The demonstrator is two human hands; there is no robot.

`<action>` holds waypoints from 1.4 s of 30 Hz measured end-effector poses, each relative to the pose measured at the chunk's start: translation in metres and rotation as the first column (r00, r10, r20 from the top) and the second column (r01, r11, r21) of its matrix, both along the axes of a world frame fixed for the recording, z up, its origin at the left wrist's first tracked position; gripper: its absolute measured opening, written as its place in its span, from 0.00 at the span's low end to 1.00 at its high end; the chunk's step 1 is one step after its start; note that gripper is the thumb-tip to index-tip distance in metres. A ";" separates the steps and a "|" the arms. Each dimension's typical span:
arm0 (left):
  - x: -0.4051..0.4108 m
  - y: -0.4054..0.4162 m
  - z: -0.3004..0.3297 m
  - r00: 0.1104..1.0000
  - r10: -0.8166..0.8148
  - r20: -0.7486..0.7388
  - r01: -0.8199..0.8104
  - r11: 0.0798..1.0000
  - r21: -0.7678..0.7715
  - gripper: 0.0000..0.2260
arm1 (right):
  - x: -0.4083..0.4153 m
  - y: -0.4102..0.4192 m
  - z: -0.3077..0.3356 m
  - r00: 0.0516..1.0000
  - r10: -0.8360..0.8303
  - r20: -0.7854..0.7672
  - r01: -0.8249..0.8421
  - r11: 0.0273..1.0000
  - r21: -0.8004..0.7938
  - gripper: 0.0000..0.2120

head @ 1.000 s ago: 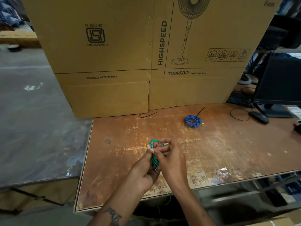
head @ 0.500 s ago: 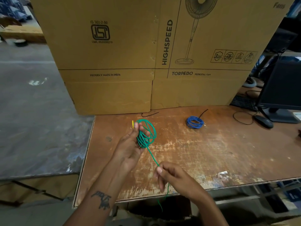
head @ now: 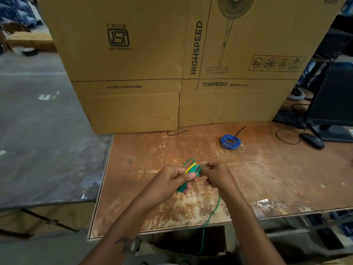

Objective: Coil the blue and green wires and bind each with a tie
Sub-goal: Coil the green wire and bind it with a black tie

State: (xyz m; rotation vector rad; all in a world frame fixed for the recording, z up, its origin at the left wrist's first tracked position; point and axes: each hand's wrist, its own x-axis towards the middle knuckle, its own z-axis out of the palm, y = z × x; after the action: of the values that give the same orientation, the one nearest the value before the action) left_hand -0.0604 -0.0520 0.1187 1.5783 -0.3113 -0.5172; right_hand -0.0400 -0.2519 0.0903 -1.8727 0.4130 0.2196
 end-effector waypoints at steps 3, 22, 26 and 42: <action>0.001 -0.001 -0.017 0.999 0.031 0.039 -0.035 0.994 0.102 0.09 | 0.005 0.008 0.013 0.996 0.028 0.083 -0.008 0.973 -0.231 0.07; -0.018 -0.041 -0.026 0.681 0.250 -0.688 -0.514 0.833 -0.206 0.18 | -0.070 0.079 0.065 0.914 0.201 0.351 0.049 0.806 -0.589 0.21; -0.015 -0.041 -0.024 0.624 0.225 -0.748 -0.597 0.755 -0.271 0.18 | -0.064 0.070 0.055 0.908 0.085 0.410 0.125 0.879 -0.459 0.21; 0.012 -0.014 0.008 0.723 0.299 -0.623 -0.612 0.695 -0.378 0.09 | -0.063 0.039 0.010 0.947 0.130 0.294 -0.198 0.957 0.214 0.20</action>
State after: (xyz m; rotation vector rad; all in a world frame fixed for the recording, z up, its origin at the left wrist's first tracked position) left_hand -0.0479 -0.0659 0.1264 0.8223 0.3530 -0.3671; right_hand -0.1027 -0.2127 0.0999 -1.6672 0.0332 0.1105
